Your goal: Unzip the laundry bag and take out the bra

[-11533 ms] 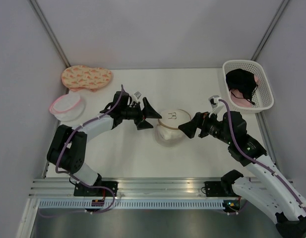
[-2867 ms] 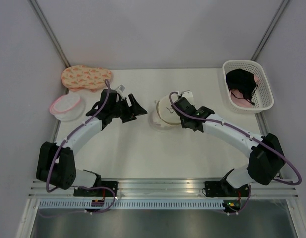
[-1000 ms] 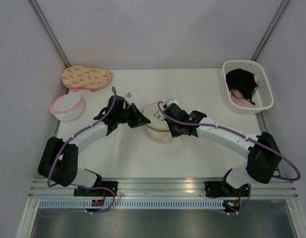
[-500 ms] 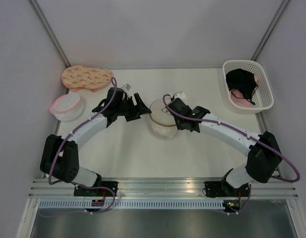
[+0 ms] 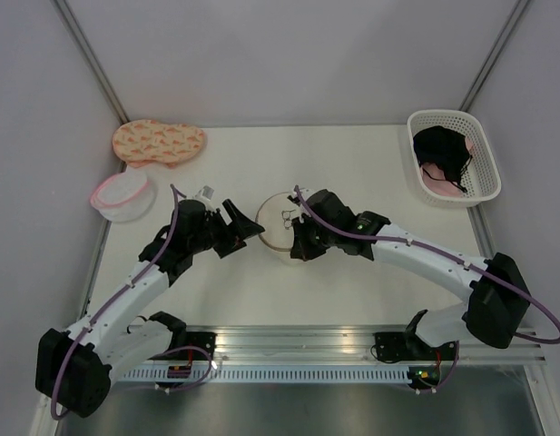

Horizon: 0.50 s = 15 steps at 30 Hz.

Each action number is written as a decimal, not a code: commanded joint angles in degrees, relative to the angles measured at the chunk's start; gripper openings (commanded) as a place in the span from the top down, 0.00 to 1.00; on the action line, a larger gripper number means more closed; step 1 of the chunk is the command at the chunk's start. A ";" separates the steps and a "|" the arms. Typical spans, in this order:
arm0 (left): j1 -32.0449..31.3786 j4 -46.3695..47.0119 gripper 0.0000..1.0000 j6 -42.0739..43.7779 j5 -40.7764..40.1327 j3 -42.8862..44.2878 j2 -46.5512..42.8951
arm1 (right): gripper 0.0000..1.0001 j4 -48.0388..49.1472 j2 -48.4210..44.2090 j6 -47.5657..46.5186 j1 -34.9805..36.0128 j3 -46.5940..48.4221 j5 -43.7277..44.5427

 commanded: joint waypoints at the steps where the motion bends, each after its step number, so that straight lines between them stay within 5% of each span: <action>1: -1.21 3.84 0.13 -6.45 2.99 -1.96 1.24 | 1.00 14.50 -1.08 4.66 2.28 -0.59 -16.01; 10: -3.94 9.64 0.13 -9.62 2.47 -1.35 9.06 | 0.99 14.95 3.31 3.97 4.66 2.22 -15.76; 13: -4.64 12.36 0.21 -10.67 2.64 -0.39 11.26 | 1.00 14.25 3.84 3.53 5.01 2.40 -13.92; 15: -5.17 13.42 0.40 -10.67 3.17 0.05 12.66 | 0.99 13.19 4.10 3.09 5.10 2.48 -12.77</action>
